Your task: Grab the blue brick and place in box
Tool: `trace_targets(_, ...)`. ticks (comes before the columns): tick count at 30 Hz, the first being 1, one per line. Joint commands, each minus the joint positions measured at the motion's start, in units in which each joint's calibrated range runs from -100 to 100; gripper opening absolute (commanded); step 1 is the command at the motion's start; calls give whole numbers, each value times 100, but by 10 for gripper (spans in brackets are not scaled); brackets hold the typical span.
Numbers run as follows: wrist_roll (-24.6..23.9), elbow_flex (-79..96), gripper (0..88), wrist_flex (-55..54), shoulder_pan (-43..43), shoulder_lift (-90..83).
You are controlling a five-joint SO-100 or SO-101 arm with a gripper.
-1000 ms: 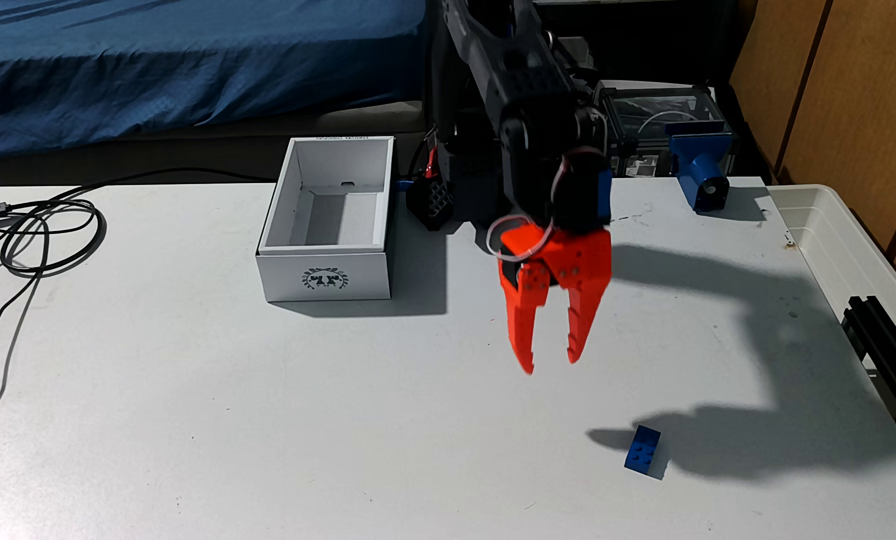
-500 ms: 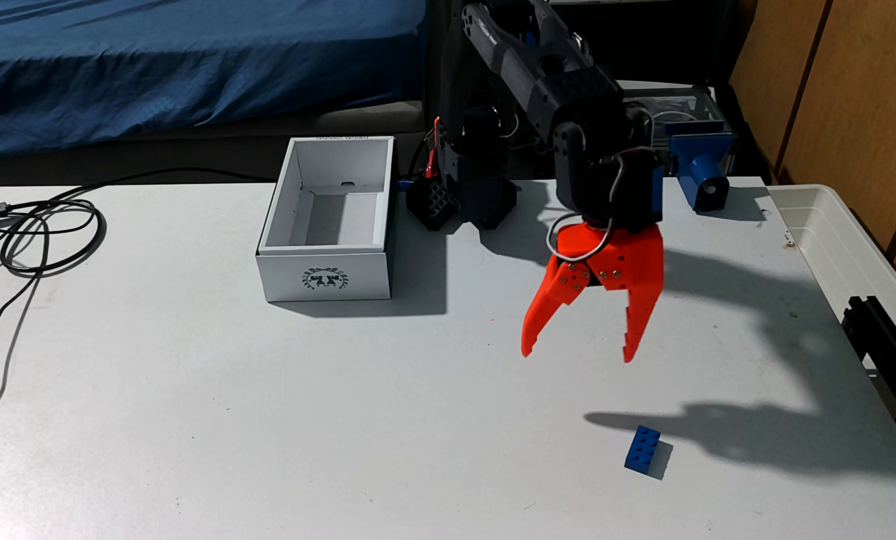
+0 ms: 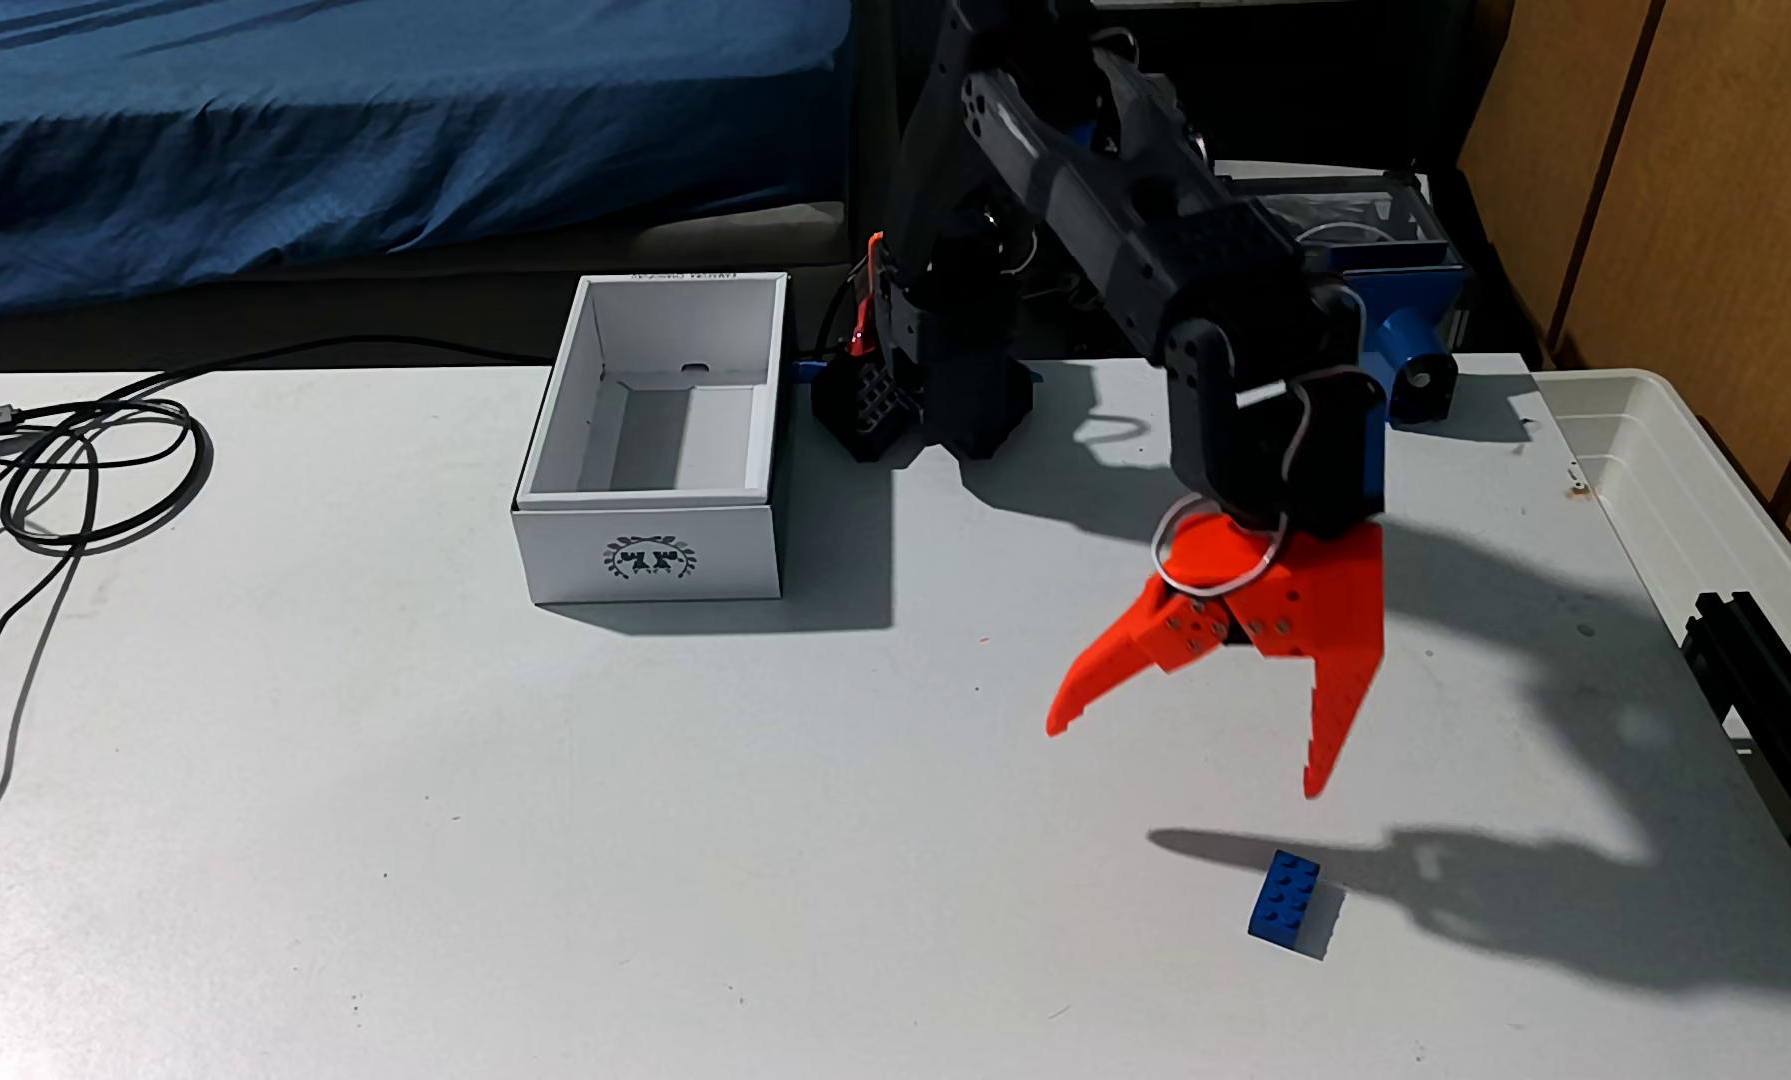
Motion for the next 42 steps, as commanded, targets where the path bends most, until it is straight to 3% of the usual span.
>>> trace_targets(1,-174,-641,506,34,-24,185)
trace_targets(14,-474,-1563,530,-35,-106,794)
trace_targets(42,-574,-2823,530,8,-98,1800)
